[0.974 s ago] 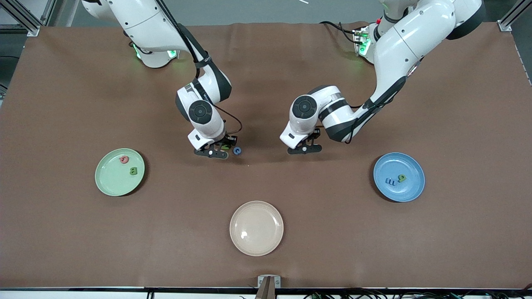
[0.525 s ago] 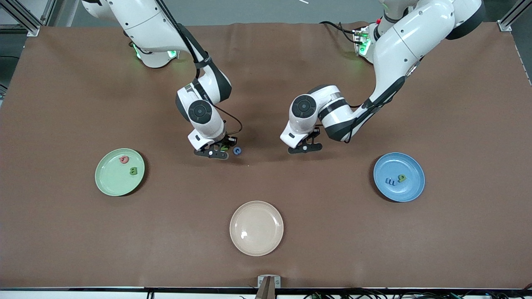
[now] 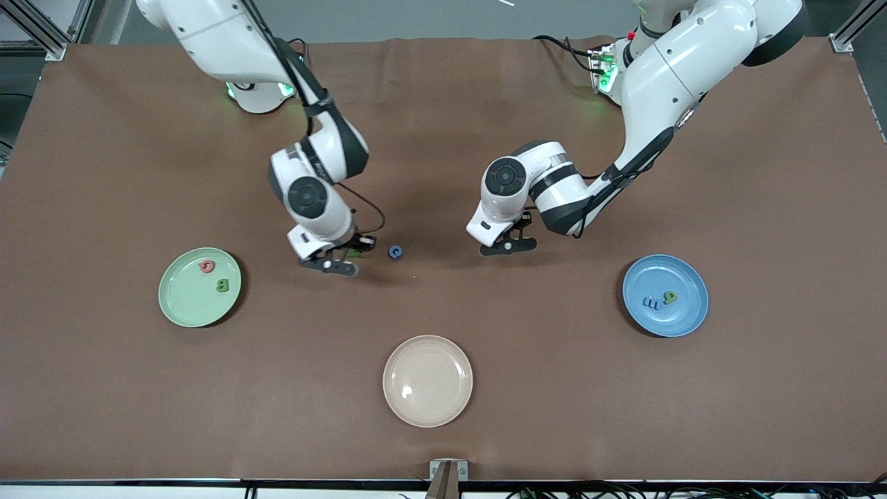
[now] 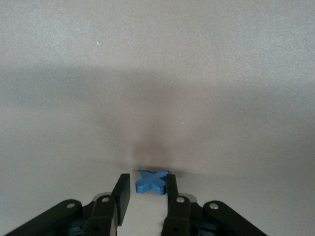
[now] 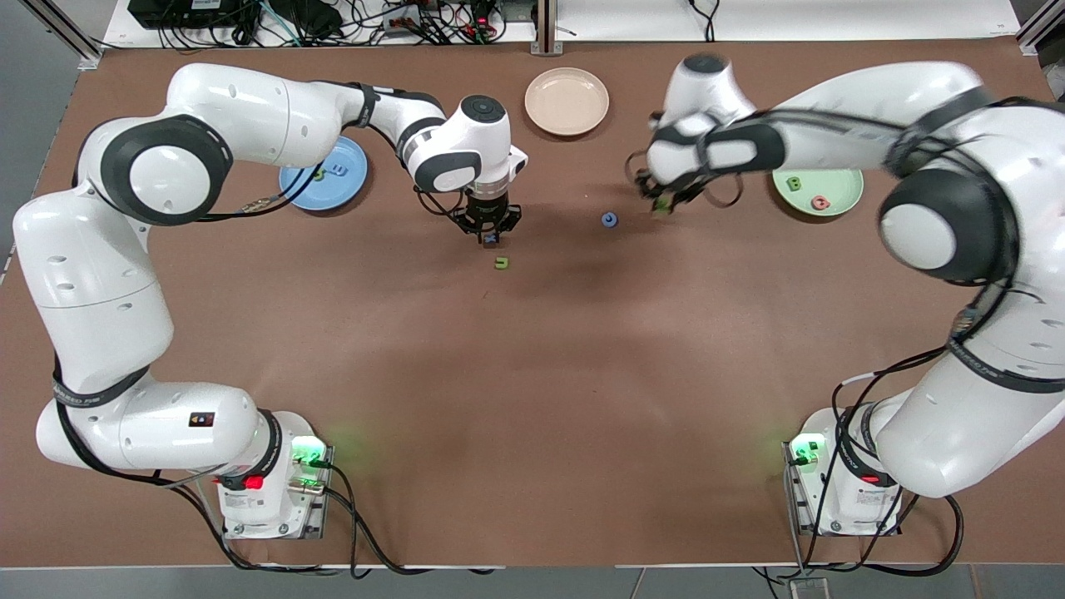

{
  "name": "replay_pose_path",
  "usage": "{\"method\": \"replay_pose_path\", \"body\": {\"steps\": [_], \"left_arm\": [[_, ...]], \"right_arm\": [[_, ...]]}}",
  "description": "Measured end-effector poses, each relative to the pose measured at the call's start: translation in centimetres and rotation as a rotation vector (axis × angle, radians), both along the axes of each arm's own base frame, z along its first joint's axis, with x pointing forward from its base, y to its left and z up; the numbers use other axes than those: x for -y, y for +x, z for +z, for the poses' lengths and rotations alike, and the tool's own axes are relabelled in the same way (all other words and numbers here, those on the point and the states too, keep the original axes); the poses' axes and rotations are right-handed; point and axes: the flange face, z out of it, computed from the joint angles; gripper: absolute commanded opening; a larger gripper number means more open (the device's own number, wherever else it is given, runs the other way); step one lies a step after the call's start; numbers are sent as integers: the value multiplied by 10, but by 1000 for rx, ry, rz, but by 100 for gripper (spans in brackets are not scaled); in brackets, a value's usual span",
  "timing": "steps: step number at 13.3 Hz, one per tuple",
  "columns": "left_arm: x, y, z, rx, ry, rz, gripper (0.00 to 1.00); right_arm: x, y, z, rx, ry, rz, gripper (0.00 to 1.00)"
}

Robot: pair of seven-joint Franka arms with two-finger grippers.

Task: Sort upper and lower case letters into plates
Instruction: 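Grasp the Z and place it on the green plate while the left gripper grasps x, then release the x on the blue plate with the left gripper while the right gripper returns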

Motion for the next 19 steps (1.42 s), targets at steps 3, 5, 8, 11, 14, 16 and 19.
{"method": "replay_pose_path", "body": {"steps": [3,5,8,11,14,16,19], "left_arm": [[0,0,0,0,0,1,27],[0,0,0,1,0,4,18],[-1,2,0,3,0,18,12],[-14,16,5,12,-3,53,12],[-40,45,24,53,-7,110,12],[-57,61,42,90,-4,143,12],[-81,76,56,111,21,178,12]], "right_arm": [[108,40,30,13,26,104,13],[193,57,28,22,44,186,13],[282,64,23,37,67,289,13],[327,64,1,58,73,356,13],[345,62,-33,58,77,399,13],[354,59,-42,50,83,417,14],[367,57,-45,48,88,439,15]]}}
